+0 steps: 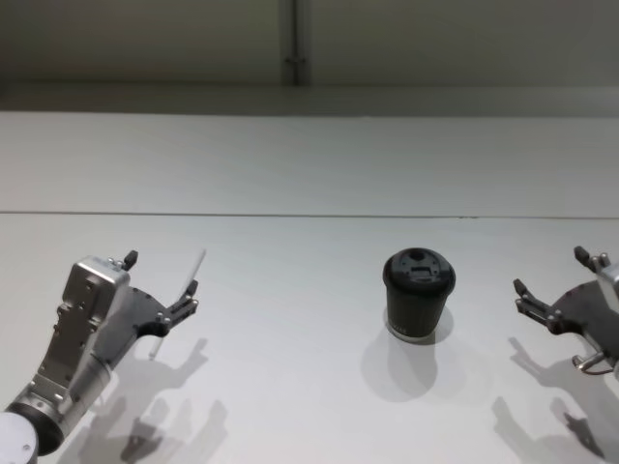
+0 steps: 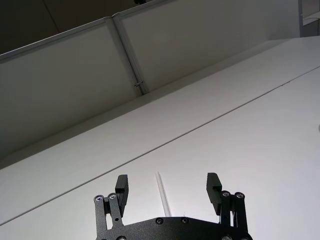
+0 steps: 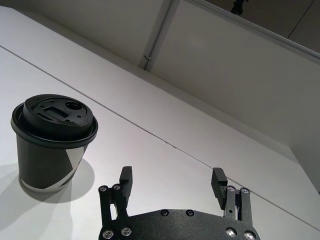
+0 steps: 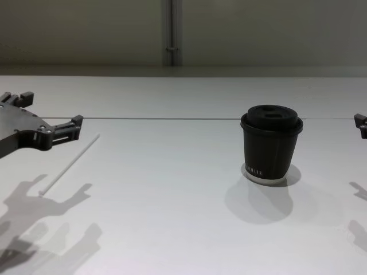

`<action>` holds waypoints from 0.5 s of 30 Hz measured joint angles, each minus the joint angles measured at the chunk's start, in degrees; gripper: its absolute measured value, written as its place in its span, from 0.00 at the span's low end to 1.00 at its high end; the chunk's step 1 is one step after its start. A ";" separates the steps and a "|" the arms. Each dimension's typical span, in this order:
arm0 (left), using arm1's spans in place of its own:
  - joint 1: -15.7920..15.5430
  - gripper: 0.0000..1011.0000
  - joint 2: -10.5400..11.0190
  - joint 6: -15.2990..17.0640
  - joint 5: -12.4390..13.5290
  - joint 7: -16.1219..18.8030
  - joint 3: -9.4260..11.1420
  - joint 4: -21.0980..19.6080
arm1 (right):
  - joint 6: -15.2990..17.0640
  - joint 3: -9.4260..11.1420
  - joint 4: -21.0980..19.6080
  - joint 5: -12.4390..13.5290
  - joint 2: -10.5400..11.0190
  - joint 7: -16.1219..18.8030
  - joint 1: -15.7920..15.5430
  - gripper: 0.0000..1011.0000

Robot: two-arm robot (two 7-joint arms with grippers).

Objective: Pick up the straw with one hand, pass it to the other hand, and insert it into the cup.

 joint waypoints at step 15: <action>0.00 0.99 0.00 0.00 0.00 0.00 0.00 0.00 | 0.00 0.00 0.00 0.00 0.00 0.00 0.00 0.99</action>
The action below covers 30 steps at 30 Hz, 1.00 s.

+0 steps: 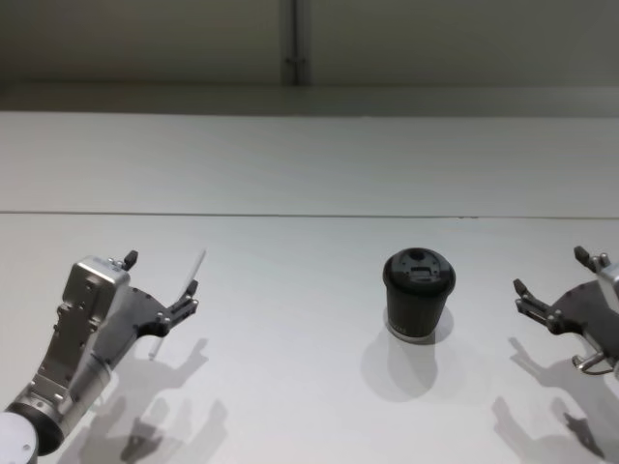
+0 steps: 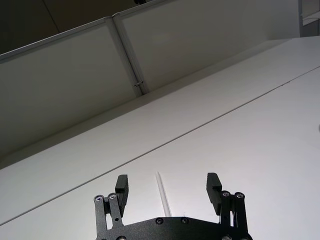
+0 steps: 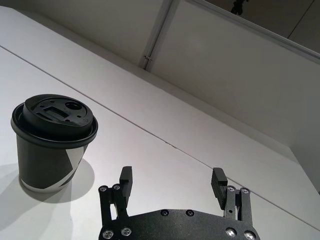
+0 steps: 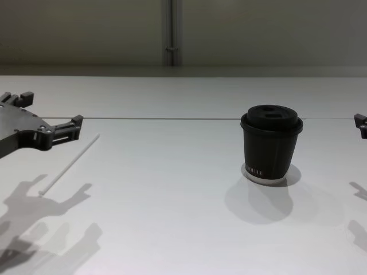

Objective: Pick up the straw with one hand, pass it to the other hand, and insert it into the cup.

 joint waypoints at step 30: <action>0.00 0.99 0.00 0.00 0.00 0.00 0.00 0.00 | 0.00 0.00 0.00 0.00 0.00 0.00 0.00 0.99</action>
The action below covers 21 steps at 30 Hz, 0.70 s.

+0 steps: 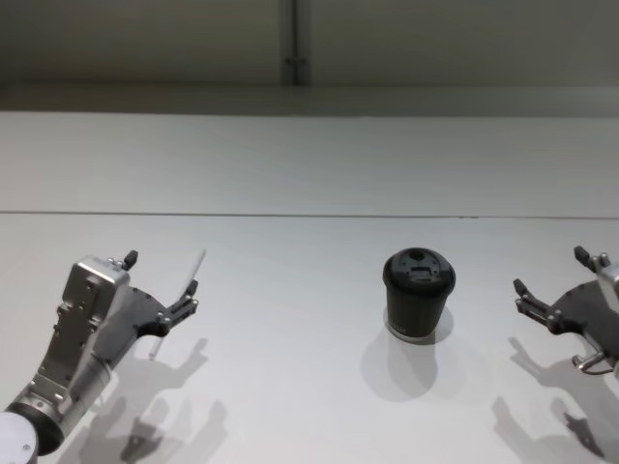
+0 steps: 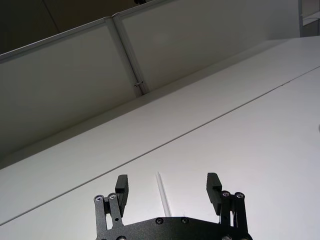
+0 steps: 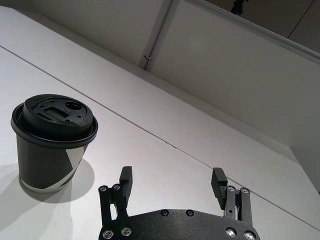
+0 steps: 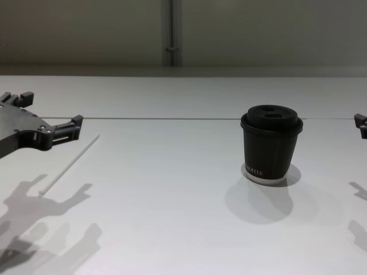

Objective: Pick up the straw with one hand, pass it to the other hand, and insert it into the cup.

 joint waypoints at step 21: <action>0.00 0.99 0.10 4.03 -2.97 -5.71 -1.77 -0.69 | 0.00 0.00 0.00 0.00 0.00 0.00 0.00 0.99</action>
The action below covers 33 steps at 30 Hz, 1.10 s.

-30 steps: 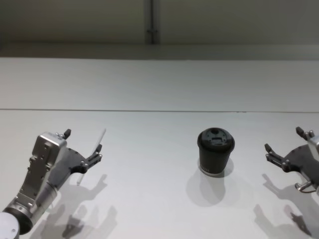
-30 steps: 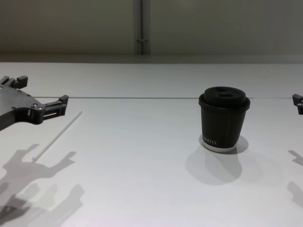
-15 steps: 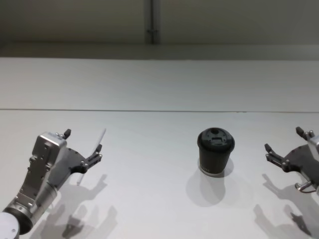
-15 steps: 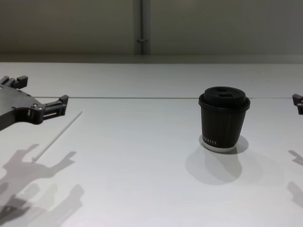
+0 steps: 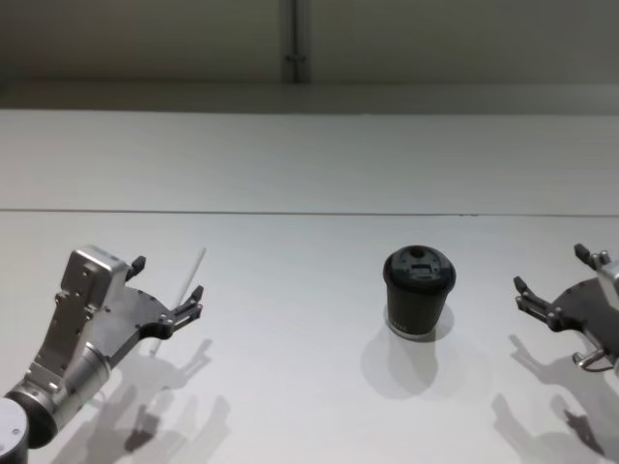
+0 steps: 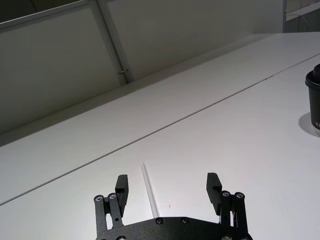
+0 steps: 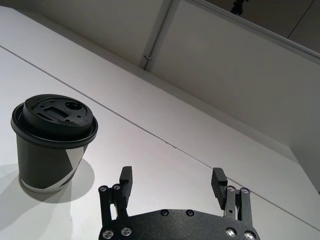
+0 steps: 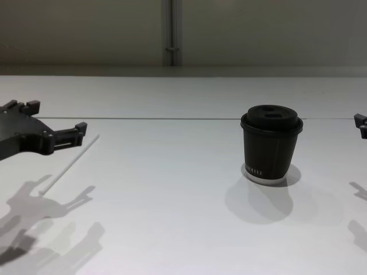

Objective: Pick up the straw with one hand, pass it to the other hand, and insert it into the cup.

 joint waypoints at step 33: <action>-5.06 0.99 -4.70 19.67 -3.98 -6.57 -3.28 4.36 | 0.00 0.00 0.00 0.00 0.00 0.00 0.00 0.99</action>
